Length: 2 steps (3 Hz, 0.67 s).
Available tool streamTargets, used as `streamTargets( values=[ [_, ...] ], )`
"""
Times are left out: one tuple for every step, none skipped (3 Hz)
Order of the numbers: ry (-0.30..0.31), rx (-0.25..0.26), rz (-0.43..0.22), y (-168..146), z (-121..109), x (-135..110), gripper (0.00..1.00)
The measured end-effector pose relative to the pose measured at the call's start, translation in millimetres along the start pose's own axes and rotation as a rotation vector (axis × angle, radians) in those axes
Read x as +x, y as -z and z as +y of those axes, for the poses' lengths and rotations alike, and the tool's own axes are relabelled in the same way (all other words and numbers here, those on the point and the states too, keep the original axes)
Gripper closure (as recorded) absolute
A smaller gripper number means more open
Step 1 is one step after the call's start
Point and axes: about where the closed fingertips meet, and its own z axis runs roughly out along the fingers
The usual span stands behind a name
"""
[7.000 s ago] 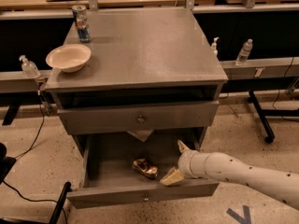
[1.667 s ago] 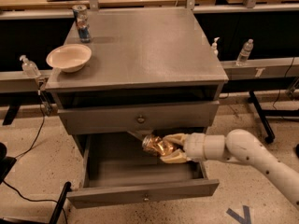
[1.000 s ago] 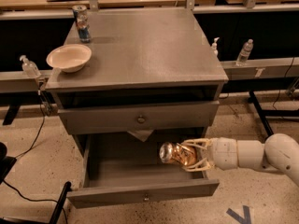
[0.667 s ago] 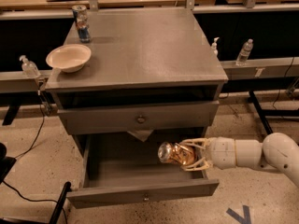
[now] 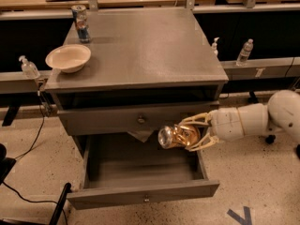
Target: Pick orange can from middle drawer and place on counter
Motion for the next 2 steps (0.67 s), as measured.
streamTargets(
  values=[
    [0.094, -0.127, 0.014, 21.0, -28.0, -40.4, 1.0],
    [0.145, -0.193, 0.083, 30.6, -56.1, -63.8, 1.0]
  ],
)
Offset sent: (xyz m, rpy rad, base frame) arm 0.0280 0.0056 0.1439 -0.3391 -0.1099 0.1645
